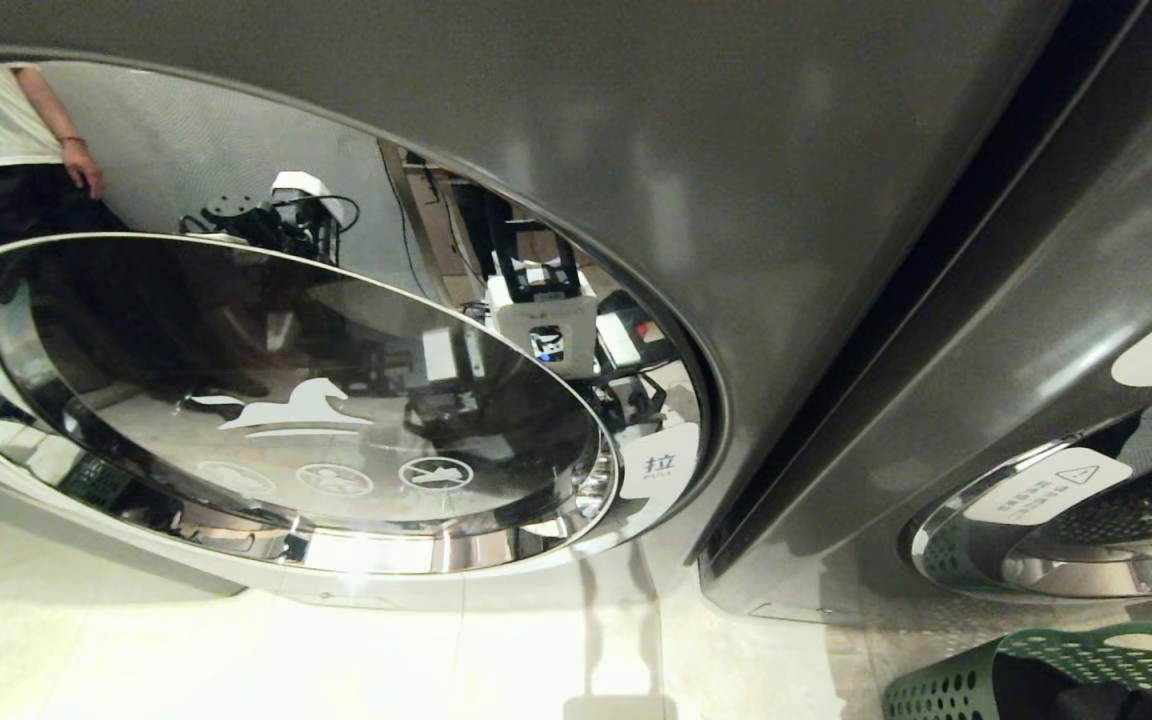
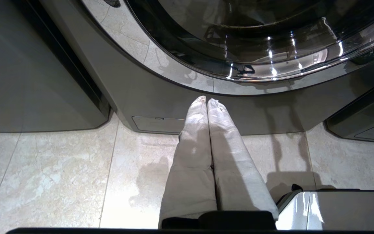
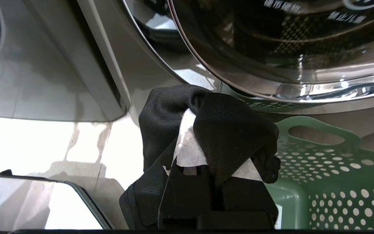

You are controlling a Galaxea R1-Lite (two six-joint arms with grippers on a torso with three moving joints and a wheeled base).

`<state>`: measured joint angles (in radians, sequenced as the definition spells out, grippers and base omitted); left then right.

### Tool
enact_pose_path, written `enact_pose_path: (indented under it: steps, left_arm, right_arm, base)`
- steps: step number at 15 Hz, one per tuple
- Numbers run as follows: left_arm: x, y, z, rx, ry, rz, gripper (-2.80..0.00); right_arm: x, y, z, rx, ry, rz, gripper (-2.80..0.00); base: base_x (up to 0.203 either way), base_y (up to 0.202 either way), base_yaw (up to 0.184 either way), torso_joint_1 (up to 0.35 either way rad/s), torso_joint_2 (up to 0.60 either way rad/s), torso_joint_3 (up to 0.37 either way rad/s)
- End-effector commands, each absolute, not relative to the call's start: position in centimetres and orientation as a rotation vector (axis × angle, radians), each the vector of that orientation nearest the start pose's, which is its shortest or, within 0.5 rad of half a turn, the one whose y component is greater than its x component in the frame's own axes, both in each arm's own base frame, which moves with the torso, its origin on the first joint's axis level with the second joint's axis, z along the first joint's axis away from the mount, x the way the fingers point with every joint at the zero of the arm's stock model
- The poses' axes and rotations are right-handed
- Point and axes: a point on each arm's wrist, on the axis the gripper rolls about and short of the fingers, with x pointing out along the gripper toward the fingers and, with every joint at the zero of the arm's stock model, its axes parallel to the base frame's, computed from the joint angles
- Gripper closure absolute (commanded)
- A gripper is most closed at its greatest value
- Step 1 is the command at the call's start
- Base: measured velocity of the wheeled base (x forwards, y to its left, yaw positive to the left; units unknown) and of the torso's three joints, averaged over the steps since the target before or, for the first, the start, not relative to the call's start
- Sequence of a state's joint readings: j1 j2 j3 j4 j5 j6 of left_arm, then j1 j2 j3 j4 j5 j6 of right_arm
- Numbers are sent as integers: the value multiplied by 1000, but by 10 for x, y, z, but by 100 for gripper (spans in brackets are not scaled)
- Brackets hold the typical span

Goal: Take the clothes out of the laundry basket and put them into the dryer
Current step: Take the clothes out of the basket

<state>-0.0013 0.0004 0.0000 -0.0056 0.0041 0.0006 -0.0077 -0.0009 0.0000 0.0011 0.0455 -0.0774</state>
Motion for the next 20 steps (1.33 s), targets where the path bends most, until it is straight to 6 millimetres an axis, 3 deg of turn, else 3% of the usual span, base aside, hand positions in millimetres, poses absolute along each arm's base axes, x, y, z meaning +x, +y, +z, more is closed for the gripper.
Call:
enact_pose_path:
  steps: [1, 20]
  left_arm:
    - [-23, 0, 76, 0, -6, 3, 0]
    - [-23, 0, 76, -2, -8, 3, 0]
  right_arm:
    - [-23, 1, 75, -78, 2, 38, 0]
    - [-23, 1, 76, -89, 0, 38, 0]
  base:
    - [0, 0, 0, 3, 2, 198]
    - [0, 0, 0, 2, 2, 200]
